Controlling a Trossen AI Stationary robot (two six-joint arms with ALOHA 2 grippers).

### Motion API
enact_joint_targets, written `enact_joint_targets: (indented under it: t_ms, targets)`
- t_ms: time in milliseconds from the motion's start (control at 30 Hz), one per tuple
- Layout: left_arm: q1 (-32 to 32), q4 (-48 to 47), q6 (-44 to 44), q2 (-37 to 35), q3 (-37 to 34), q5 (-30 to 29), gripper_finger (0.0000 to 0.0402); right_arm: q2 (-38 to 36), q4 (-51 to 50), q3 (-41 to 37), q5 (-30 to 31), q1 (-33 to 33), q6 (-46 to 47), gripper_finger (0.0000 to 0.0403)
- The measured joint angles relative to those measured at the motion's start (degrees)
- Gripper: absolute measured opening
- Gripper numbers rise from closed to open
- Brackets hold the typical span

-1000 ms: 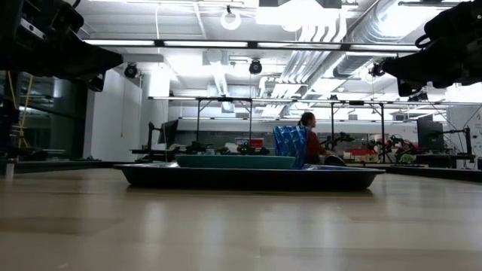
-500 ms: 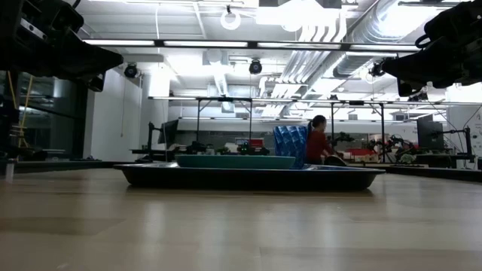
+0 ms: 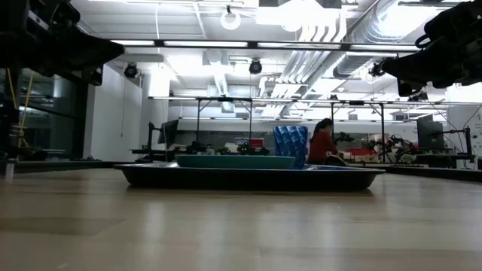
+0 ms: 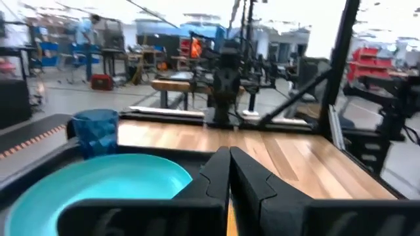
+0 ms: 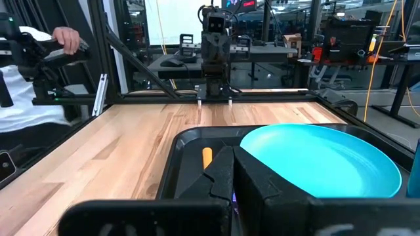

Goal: Pick and place plate/cup/fork/spoon on tray
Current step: Return to Home Position

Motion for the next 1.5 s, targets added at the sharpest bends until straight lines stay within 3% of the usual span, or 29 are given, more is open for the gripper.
enact_joint_targets:
  t_ms: [367, 1500]
  targets:
    - [4.48, 0.15, 0.00, -6.20, 0.00, -0.02, 0.0003, 0.00, 0.00, 0.00, 0.01, 0.00, 0.00, 0.0000]
    - [4.38, -0.44, 0.02, -6.17, 0.00, 0.00, 0.0003, 0.00, 0.00, 0.00, 0.01, -0.02, 0.00, 0.0000]
